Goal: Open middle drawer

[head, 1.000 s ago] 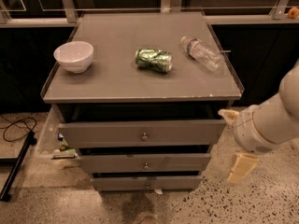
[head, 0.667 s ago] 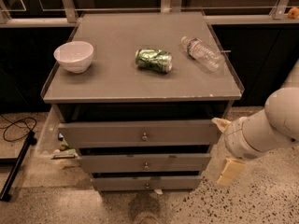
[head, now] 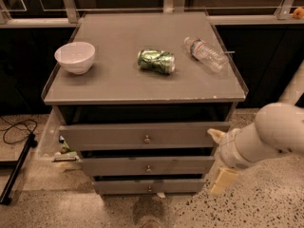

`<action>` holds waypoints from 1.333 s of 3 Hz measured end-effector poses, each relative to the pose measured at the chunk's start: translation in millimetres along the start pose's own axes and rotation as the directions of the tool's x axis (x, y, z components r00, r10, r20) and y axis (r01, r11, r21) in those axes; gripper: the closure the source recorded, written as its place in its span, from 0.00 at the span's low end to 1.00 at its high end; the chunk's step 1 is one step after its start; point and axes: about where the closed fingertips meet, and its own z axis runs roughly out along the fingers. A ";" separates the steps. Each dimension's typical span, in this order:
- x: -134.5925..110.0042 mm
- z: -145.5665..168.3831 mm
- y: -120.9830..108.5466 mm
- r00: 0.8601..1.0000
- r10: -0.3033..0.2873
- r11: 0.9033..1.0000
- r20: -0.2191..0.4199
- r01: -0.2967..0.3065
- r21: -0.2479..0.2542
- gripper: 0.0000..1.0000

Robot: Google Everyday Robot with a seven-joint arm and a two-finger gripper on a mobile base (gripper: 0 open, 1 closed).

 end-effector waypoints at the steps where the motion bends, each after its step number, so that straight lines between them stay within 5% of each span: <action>1: 17.7 65.7 7.8 0.999 0.028 0.999 0.031 -0.027 -0.027 0.00; 3: 35.3 184.8 5.7 0.987 -0.061 0.997 0.152 0.054 0.050 0.00; 4: 35.3 184.8 5.7 0.987 -0.061 0.997 0.152 0.054 0.050 0.00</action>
Offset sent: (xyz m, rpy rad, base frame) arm 0.0217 0.0366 -0.1782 0.1106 -0.0651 0.0355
